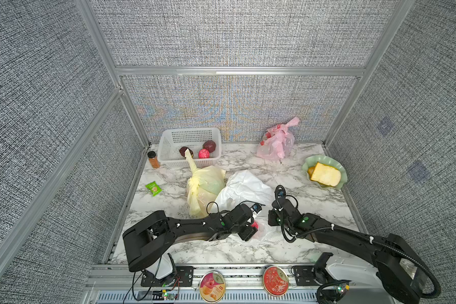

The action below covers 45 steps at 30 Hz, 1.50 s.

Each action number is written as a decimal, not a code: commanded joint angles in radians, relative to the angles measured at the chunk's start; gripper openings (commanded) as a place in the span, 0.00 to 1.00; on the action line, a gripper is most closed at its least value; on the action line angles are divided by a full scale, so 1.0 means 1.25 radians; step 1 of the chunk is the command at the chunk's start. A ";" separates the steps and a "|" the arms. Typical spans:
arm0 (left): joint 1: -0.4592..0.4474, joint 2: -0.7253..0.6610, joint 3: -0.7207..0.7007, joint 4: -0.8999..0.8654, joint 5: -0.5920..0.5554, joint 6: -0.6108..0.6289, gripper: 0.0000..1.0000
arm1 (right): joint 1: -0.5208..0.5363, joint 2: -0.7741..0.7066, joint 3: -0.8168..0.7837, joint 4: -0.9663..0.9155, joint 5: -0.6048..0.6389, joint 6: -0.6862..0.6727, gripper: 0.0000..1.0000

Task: Untie the knot of a plastic bag & take out the apple
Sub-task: Pick up the apple from the plastic bag.

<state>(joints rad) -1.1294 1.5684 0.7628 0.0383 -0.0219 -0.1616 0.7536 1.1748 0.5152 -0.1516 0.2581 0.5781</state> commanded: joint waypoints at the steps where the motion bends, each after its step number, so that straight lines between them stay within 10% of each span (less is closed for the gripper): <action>1: -0.001 0.005 0.005 -0.030 -0.033 0.003 0.80 | 0.001 -0.005 0.003 -0.011 0.006 0.002 0.00; 30: -0.008 -0.118 0.095 -0.124 -0.092 -0.065 0.65 | -0.041 -0.074 0.043 -0.136 0.062 -0.029 0.00; 45: 0.036 -0.199 0.243 -0.106 -0.163 -0.009 0.66 | -0.260 -0.404 0.040 -0.508 0.115 0.176 0.00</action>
<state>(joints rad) -1.1015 1.3209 1.0328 -0.1047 -0.2104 -0.2047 0.4488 0.7219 0.5568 -0.6395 0.3466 0.6678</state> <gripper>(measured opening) 0.679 0.059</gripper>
